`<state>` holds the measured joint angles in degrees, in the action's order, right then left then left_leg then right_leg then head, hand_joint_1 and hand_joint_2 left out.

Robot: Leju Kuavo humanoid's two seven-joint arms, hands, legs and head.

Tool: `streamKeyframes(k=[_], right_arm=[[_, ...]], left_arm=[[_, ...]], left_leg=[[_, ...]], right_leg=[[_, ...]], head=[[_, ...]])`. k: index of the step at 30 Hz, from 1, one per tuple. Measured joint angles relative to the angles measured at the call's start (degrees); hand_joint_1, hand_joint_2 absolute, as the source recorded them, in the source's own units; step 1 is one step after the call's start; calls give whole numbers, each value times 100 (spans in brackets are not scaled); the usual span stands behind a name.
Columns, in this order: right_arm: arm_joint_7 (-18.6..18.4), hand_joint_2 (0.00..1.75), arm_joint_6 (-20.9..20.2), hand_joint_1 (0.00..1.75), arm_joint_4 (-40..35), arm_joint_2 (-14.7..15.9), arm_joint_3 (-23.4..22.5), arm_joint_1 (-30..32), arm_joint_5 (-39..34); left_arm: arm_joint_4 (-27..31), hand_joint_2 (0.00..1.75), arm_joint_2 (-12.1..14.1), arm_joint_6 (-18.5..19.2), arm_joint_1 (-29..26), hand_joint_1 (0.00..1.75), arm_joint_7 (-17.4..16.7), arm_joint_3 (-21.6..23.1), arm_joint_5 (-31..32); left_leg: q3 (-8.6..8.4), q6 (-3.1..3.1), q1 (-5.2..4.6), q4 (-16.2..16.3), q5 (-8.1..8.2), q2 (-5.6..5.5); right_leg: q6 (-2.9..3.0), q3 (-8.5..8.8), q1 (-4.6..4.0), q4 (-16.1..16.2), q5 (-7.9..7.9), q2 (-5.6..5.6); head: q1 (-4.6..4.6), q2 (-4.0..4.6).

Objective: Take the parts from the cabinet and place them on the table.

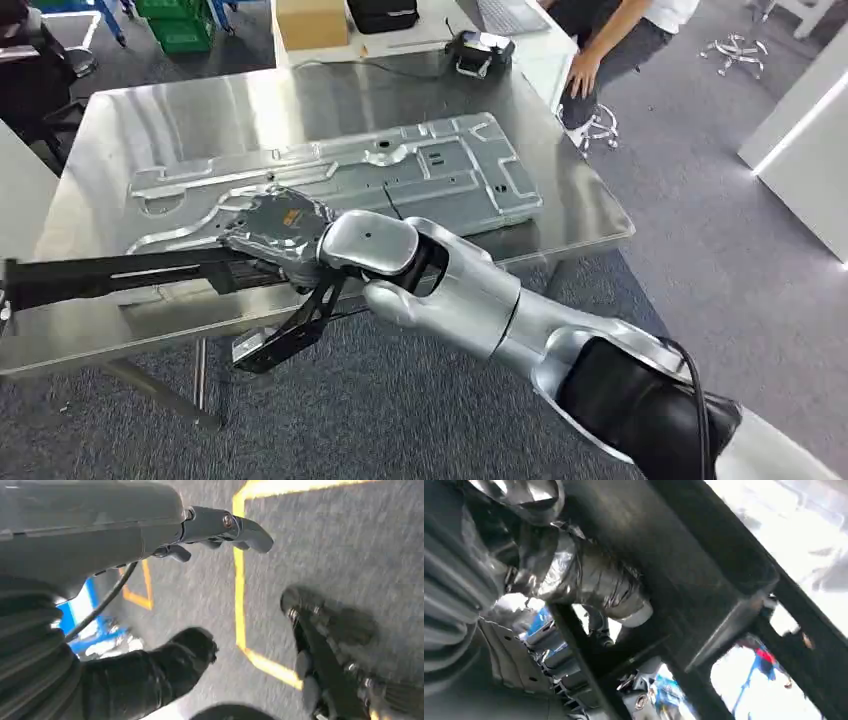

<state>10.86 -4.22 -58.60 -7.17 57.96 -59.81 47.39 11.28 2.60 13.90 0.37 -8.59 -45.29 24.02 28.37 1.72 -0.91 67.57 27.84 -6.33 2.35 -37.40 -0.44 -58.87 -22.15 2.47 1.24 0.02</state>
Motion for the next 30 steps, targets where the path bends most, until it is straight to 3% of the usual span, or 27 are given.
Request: streamKeyframes(k=[1,2,3,5,6,7,8,9,10,11,12,14,15,17,18,19,20,21,22,23,24,25,26,27,28,29,30], right_arm=[[-45,175,28,175,-4,-20,2,-29,37],[-106,175,37,175,4,-17,9,-42,113],[-206,175,59,175,20,-13,35,-46,223],[-552,175,186,175,68,0,63,-118,547],[-715,175,285,175,88,0,70,-205,693],[-846,175,370,175,107,0,70,-313,802],[-903,175,405,175,122,0,70,-429,866],[-993,175,426,175,140,7,70,-526,975],[-1112,175,437,175,190,33,70,-620,1120],[-1193,175,411,175,207,39,70,-745,1223],[-1239,175,344,175,258,65,66,-938,1311],[-1261,175,190,175,348,79,-62,-1393,1399],[-1257,175,87,175,418,90,-184,-1656,1405],[-1248,175,2,175,527,120,-400,-2026,1429],[-1248,175,-37,175,595,149,-486,-2161,1453],[-1241,175,-96,175,663,177,-531,-2230,1464],[-1198,175,-151,175,734,212,-557,-2246,1464],[-1163,175,-179,175,793,240,-568,-2237,1464],[-1125,175,-186,175,850,269,-568,-2222,1467],[-1097,175,-177,175,898,302,-568,-2204,1488],[-1084,175,-177,175,940,317,-568,-2201,1504],[-1075,175,-175,175,997,317,-568,-2173,1515],[-1064,175,-170,175,1045,324,-566,-2135,1519],[-1028,175,-147,175,1110,330,-564,-2027,1521],[-988,175,-98,175,1150,337,-562,-1889,1519],[-926,175,-43,175,1216,339,-549,-1682,1521],[-870,175,2,175,1281,341,-529,-1477,1519]], left_arm=[[0,175,-2,-9,48,0,7,0,0],[0,175,-4,-20,70,0,4,-4,0],[0,175,-4,-26,76,0,15,-15,-13],[0,175,-4,-31,69,0,48,-61,-37],[0,175,-2,-31,59,0,55,-83,-35],[0,175,0,-28,34,0,55,-96,-28],[0,175,0,-28,2,0,55,-103,-17],[0,175,-4,-31,-33,0,53,-116,-7],[-2,175,-15,-35,-63,0,37,-122,2],[-2,175,-13,-37,-35,0,35,-125,15],[0,175,-13,-35,-12,0,31,-127,37],[2,175,-11,-13,-22,0,17,-129,76],[2,175,-10,2,-15,0,2,-131,81],[2,175,-8,13,-9,0,2,-136,92],[2,175,-6,15,-6,0,2,-140,90],[2,175,-6,17,-7,0,2,-153,87],[2,175,-6,22,-6,0,6,-175,83],[2,175,-6,28,-4,0,11,-188,83],[2,175,-8,31,0,0,20,-201,85],[2,175,-6,42,0,0,28,-219,85],[2,175,-10,46,2,0,44,-225,87],[0,175,-81,52,4,0,59,-227,87],[4,175,-78,52,2,0,72,-234,90],[4,175,-79,50,0,0,96,-245,92],[9,175,-72,44,-4,0,116,-264,88],[9,175,-81,44,-6,0,136,-280,76],[9,175,-85,37,-7,0,151,-289,79]], left_leg=[[293,-66,4,429,-121,319],[558,-105,35,688,8,475],[773,-147,69,805,332,551],[1053,-238,138,737,1003,592],[1125,-273,174,552,1091,600],[1128,-303,210,230,911,605],[1089,-341,243,-195,448,624],[1050,-356,271,-621,-229,675],[1123,-357,279,-1004,-766,752],[1133,-328,278,-961,-718,812],[1131,-285,263,-937,-778,768],[1151,-220,252,-903,-807,724],[1138,-149,284,-925,-850,706],[1124,-56,249,-925,-812,682],[1112,-25,227,-925,-790,666],[1098,-1,201,-924,-766,645],[1074,14,169,-923,-745,623],[1043,31,141,-923,-725,598],[1012,45,105,-923,-709,576],[975,59,53,-923,-696,551],[959,64,28,-927,-689,531],[943,62,42,-936,-687,529],[943,41,23,-945,-689,511],[945,17,46,-943,-656,513],[933,24,55,-952,-633,513],[915,21,70,-946,-627,515],[903,19,69,-947,-632,514]], right_leg=[[27,137,13,56,-45,-69],[41,272,23,104,-114,-119],[38,418,34,160,-194,-195],[16,652,79,218,-349,-259],[-5,753,107,219,-435,-270],[-35,855,134,214,-527,-273],[-66,959,162,210,-618,-274],[-108,972,161,218,-699,-275],[-143,1110,148,147,-770,-266],[-195,1080,125,147,-852,-247],[-245,1063,125,128,-987,-274],[-297,1111,116,130,-1081,-314],[-334,1134,149,43,-1135,-305],[-339,824,150,-559,-1523,-300],[-339,535,132,-1076,-1762,-297],[-333,271,117,-1493,-1891,-293],[-314,97,105,-1694,-1869,-286],[-278,63,89,-1606,-1696,-284],[-222,132,54,-1303,-1423,-279],[-107,315,16,-738,-1038,-274],[3,462,-41,-298,-786,-268],[160,517,-95,-93,-645,-202],[197,521,-117,9,-601,-219],[171,546,-118,61,-598,-228],[1,570,-110,86,-600,-219],[-111,587,-104,94,-597,-214],[-47,600,-105,93,-604,-213]], head=[[-32,-2],[-22,0],[-26,-2],[-24,0],[-24,0],[-24,0],[-24,0],[-24,0],[-31,0],[-28,0],[-28,0],[-26,0],[-22,0],[-22,0],[-22,0],[-22,0],[-22,0],[-22,0],[-22,0],[-22,0],[-22,0],[-45,0],[-39,0],[-15,-2],[-6,0],[-17,-2],[-9,0]])
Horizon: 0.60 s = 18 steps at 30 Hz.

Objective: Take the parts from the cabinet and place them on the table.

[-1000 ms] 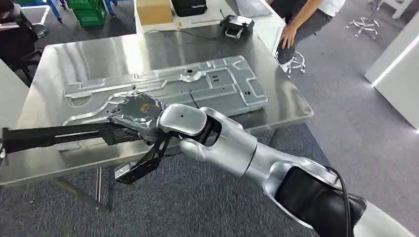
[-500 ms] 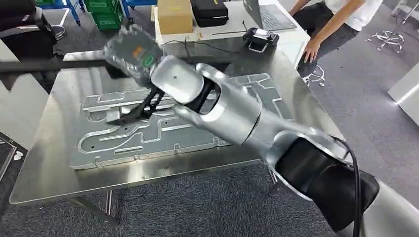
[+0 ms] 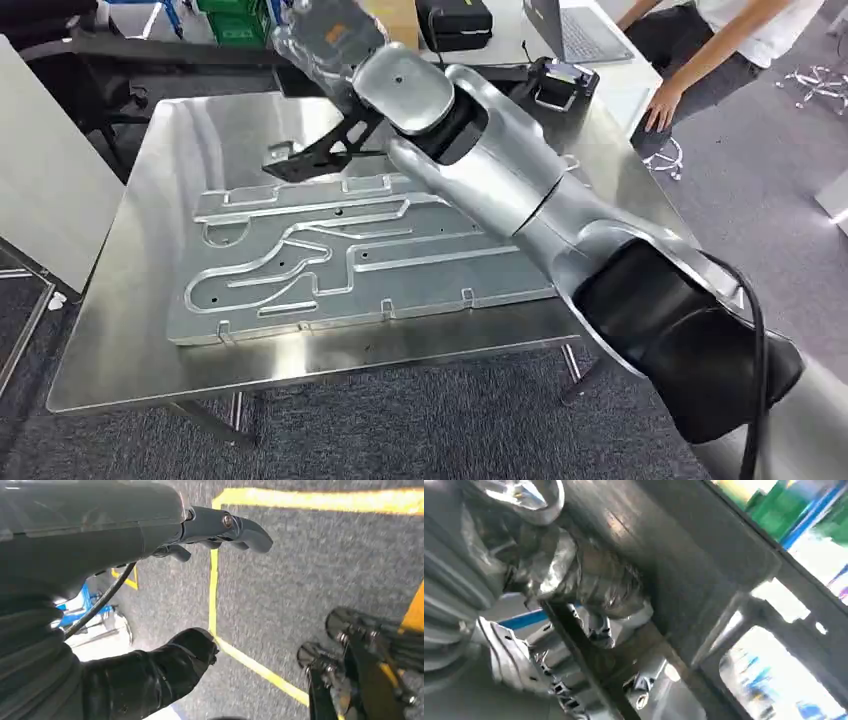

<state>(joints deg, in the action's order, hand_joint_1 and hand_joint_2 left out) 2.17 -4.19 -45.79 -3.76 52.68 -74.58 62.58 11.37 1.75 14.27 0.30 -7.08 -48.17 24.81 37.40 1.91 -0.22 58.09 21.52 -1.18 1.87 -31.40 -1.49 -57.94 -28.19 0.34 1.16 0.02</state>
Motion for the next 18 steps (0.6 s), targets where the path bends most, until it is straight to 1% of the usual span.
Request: streamKeyframes(k=[2,4,11,18], right_arm=[[52,175,92,175,116,24,66,357,2],[63,175,122,175,189,39,94,570,0],[107,175,91,175,340,103,140,783,-37],[297,175,345,175,967,120,247,1369,-90]], left_arm=[[2,175,-15,-9,-1,0,26,-22,0],[2,175,-17,-9,-8,0,41,-37,0],[2,175,-13,-9,-8,0,57,-92,28],[2,175,-11,122,-20,0,87,-192,42]], left_leg=[[-1,-2,-4,-2,0,-2],[3,-3,-5,1,-3,-2],[0,-11,-10,-6,16,-1],[-1,-20,-10,-8,27,-2]], right_leg=[[5,0,3,-3,5,-2],[-2,2,4,-4,11,-2],[-1,-1,11,-4,-15,0],[10,0,10,-4,-24,0]], head=[[-2,0],[-6,0],[-7,0],[-7,0]])
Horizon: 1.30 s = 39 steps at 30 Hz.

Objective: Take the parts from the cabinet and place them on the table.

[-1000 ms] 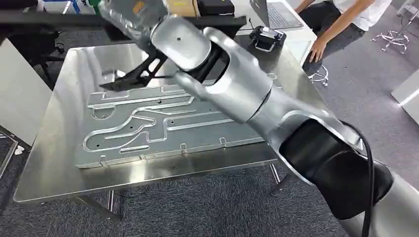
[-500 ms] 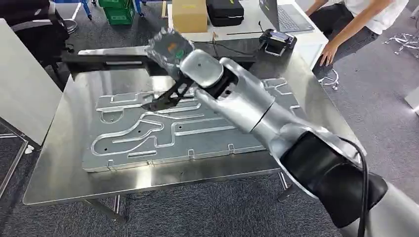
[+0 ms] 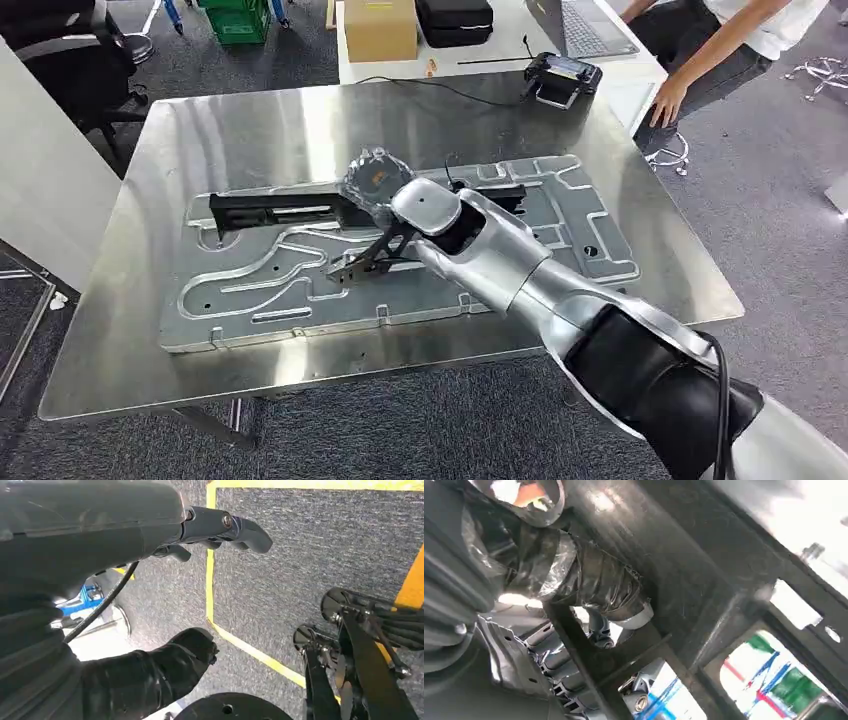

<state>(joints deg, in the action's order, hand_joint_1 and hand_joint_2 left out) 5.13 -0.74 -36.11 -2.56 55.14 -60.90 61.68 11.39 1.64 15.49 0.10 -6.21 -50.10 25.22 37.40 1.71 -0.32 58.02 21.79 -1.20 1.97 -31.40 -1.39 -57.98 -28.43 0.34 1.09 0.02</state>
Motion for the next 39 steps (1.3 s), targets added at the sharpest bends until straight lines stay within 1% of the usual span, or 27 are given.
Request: streamKeyframes(k=[6,13,14,24,25,30,39], right_arm=[[81,175,24,175,403,4,61,99,0],[88,175,16,175,610,11,77,101,2],[88,0,0,0,637,11,79,100,2],[77,0,-68,0,829,7,107,100,7],[66,0,-68,0,844,7,112,100,7],[-28,0,-37,0,886,-7,116,89,0],[-20,0,44,0,772,-79,116,54,-4]], left_arm=[[0,175,9,77,0,0,9,-147,-63],[0,175,11,127,-2,0,9,-264,-114],[0,175,11,138,-3,0,9,-280,-114],[0,175,68,228,-16,0,9,-310,7],[2,0,68,228,-16,0,9,-313,-2],[2,0,68,179,-15,0,-37,-374,-35],[7,0,59,131,-15,0,-26,-516,-4]], left_leg=[[-2,0,0,0,0,-1],[-4,0,-1,1,0,-2],[-5,0,-1,2,0,-2],[-14,3,-6,5,-3,0],[-14,6,-6,5,-4,-1],[-14,5,-6,6,-4,-1],[-14,2,-5,3,-2,-1]], right_leg=[[4,4,0,0,-4,-1],[4,4,1,0,-7,-1],[4,5,1,0,-7,-1],[0,21,5,0,0,0],[-1,21,5,0,0,-1],[-1,22,5,-1,0,-1],[-1,20,3,-1,-2,-1]], head=[[0,0],[0,0],[0,0],[2,0],[0,0],[0,0],[0,0]])
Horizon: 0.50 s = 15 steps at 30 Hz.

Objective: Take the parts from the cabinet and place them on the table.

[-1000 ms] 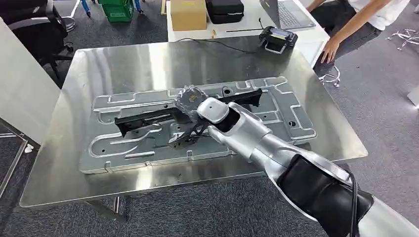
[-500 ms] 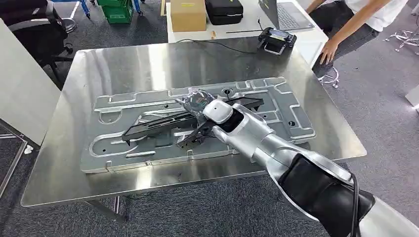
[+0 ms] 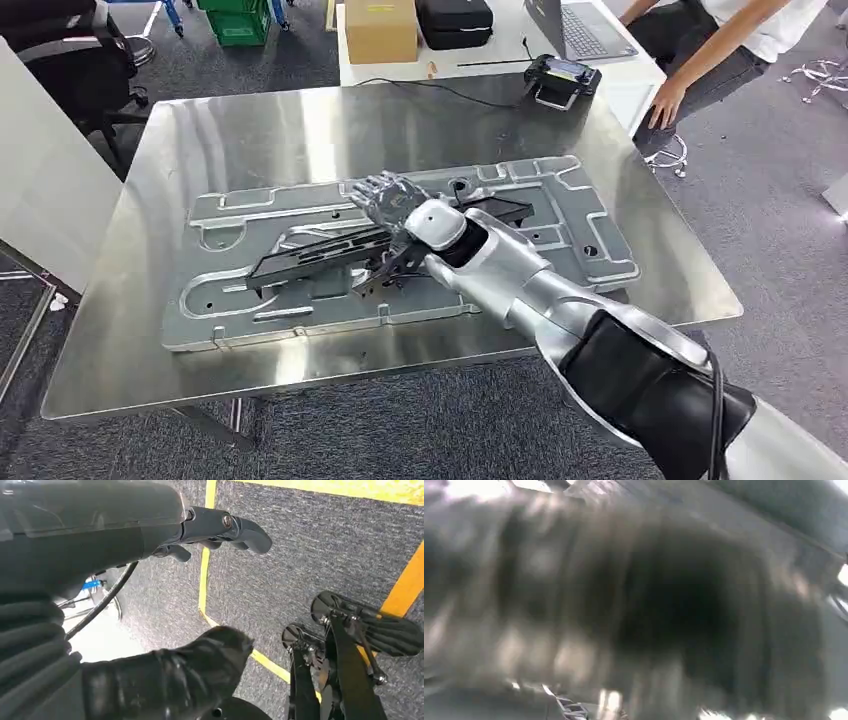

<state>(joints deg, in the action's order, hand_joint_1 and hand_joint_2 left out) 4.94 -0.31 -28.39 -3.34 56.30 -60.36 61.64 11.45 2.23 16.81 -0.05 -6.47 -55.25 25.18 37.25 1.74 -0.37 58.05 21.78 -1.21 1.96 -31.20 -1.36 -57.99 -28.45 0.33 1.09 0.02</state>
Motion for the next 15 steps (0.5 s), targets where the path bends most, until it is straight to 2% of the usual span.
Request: streamKeyframes(k=[6,10,12,15], right_arm=[[11,0,59,0,-99,-11,0,3,7],[241,0,-7,0,-477,-11,2,75,-92],[297,0,-142,0,-788,-2,28,202,-157],[359,0,-289,0,-1275,52,196,440,-325]], left_arm=[[0,0,-11,-9,-2,0,15,-59,7],[2,0,-24,37,-5,0,68,-118,94],[43,0,-133,249,-57,0,216,-120,203],[214,0,-354,221,-114,0,234,-127,319]], left_leg=[[0,0,0,-1,0,0],[0,-2,0,0,2,1],[0,-1,-1,0,3,1],[0,1,-2,0,6,1]], right_leg=[[0,0,0,-1,0,0],[0,-1,1,0,-2,1],[2,0,3,1,-6,1],[2,-2,5,1,-7,1]], head=[[0,0],[0,0],[0,0],[0,0]])
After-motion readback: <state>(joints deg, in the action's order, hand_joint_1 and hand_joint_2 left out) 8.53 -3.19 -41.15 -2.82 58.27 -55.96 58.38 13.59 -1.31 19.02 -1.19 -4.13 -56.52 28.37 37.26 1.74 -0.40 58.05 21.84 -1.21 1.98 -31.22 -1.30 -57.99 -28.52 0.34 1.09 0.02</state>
